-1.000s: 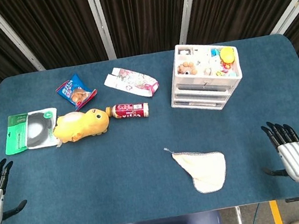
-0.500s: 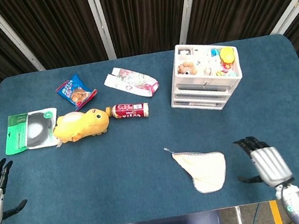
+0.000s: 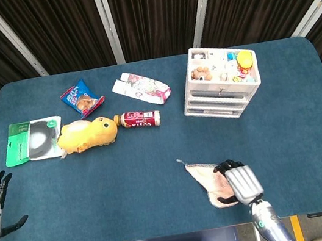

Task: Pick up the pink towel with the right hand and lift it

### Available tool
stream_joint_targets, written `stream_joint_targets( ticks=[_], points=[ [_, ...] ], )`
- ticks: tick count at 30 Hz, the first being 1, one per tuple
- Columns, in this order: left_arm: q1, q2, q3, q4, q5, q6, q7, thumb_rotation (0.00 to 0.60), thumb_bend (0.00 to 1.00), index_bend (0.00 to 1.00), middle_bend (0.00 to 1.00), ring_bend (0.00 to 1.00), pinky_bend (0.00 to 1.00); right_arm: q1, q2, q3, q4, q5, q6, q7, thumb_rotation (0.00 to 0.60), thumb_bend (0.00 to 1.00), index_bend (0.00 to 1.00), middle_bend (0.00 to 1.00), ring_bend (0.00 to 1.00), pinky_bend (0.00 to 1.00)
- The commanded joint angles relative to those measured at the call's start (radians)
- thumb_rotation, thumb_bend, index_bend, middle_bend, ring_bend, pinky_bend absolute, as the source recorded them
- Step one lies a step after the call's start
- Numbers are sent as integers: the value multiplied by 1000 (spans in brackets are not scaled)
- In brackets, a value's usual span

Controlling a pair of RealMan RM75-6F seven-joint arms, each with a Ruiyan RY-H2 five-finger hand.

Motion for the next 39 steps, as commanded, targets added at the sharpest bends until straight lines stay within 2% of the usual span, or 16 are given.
stream_joint_targets(
  ticks=[1,7,10,11,14,16,19,22,25,30,36,37,39],
  points=[
    [0,3,-1,-1,-3,-2,-5,600,10,0,0,0,0,18,-60,7,71,20,0,-21,600,13,318,306,217,352],
    [-2,6,-1,-4,-8,-8,-10,600,11,0,0,0,0,25,-127,7,169,37,-2,-8,600,13,279,272,186,352],
    [-2,6,-1,-6,-10,-9,-10,600,11,0,0,0,0,31,-154,8,219,33,-1,-5,600,40,313,309,219,361],
    [-1,6,-2,-7,-11,-10,-11,600,12,0,0,0,0,32,-163,10,232,33,-1,1,600,54,335,331,242,377],
    [-2,6,-3,-9,-16,-13,-12,600,12,0,0,0,0,36,-180,8,266,8,8,15,600,131,474,480,400,528],
    [-2,7,-3,-13,-22,-18,-13,600,12,0,0,0,0,42,-200,-6,318,-53,29,31,600,224,588,616,546,650],
    [-2,8,-4,-16,-25,-18,-14,600,18,0,0,0,0,45,-222,-13,364,-110,48,84,600,375,683,734,672,760],
    [-2,8,-5,-17,-28,-18,-14,600,22,0,0,0,0,48,-224,-7,371,-138,59,123,600,461,741,787,727,818],
    [-2,9,-5,-18,-31,-21,-15,600,22,0,0,0,0,53,-215,5,357,-151,64,143,600,483,765,810,748,837],
    [-2,11,-6,-22,-35,-24,-16,600,22,0,0,0,0,67,-183,52,298,-151,70,165,600,497,777,822,760,846],
    [-3,11,-7,-24,-38,-24,-16,600,23,0,0,0,0,89,-116,142,210,-123,77,180,600,500,778,822,760,846],
    [-3,11,-8,-24,-38,-24,-17,600,23,0,0,0,0,129,-84,229,211,-98,52,200,600,500,778,822,760,846],
    [-3,10,-8,-24,-38,-24,-17,600,22,0,0,0,0,147,-53,266,199,-62,16,230,600,500,778,822,760,846]
  ],
)
